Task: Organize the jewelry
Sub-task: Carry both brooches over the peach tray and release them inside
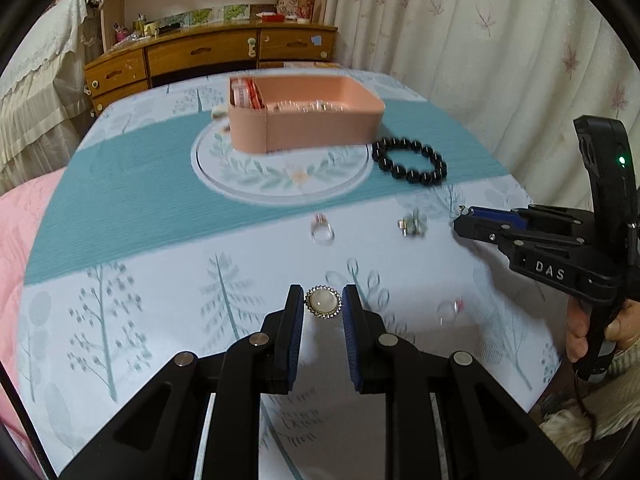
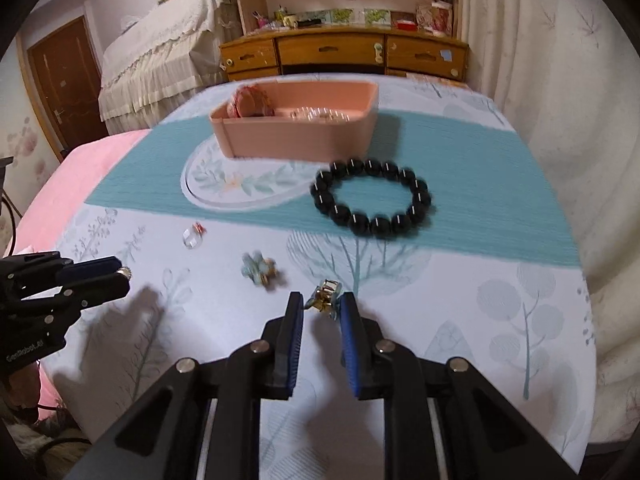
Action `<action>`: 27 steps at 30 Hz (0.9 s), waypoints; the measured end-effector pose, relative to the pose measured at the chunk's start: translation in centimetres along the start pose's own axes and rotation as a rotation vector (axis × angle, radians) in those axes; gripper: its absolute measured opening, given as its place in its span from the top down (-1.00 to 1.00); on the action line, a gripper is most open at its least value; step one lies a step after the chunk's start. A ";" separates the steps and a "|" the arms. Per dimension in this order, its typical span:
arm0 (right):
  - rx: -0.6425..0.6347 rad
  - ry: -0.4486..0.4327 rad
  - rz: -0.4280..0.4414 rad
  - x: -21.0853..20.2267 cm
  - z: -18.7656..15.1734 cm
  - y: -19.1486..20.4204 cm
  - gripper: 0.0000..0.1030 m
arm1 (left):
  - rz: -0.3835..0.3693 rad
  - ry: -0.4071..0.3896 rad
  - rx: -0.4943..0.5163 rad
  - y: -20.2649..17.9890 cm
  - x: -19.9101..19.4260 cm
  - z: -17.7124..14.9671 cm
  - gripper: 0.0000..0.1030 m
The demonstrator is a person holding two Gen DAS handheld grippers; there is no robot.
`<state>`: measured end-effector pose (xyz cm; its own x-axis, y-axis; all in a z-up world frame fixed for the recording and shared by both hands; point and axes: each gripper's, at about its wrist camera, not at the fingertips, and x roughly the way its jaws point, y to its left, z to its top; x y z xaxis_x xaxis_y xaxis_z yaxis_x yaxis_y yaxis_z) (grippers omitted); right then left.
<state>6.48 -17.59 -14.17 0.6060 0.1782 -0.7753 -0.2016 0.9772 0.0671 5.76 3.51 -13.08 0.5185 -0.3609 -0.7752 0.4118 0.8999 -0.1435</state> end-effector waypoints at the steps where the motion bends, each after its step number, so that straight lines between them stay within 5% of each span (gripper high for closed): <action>1: -0.008 -0.018 0.005 -0.4 0.8 0.2 0.65 | 0.001 -0.010 0.001 0.1 -0.2 0.7 0.66; 11: -0.034 -0.214 0.081 -2.7 11.7 1.0 0.65 | 0.064 -0.158 0.025 -0.1 -1.7 11.8 0.66; 20: 0.000 -0.177 0.070 2.7 17.7 -0.7 0.64 | 0.109 -0.166 -0.030 0.7 3.0 19.5 0.65; 22: -0.006 -0.134 0.057 4.2 18.1 -0.8 0.62 | 0.135 -0.144 -0.036 0.9 4.5 20.3 0.47; 27: 0.053 -0.079 0.074 5.2 16.8 -2.1 0.57 | 0.213 -0.150 -0.077 2.1 5.5 19.9 -0.56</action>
<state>22.91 -16.76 -7.79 0.6499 0.2562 -0.7155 -0.2083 0.9655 0.1565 24.36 -1.50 -5.45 0.6946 -0.1883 -0.6943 0.2261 0.9734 -0.0377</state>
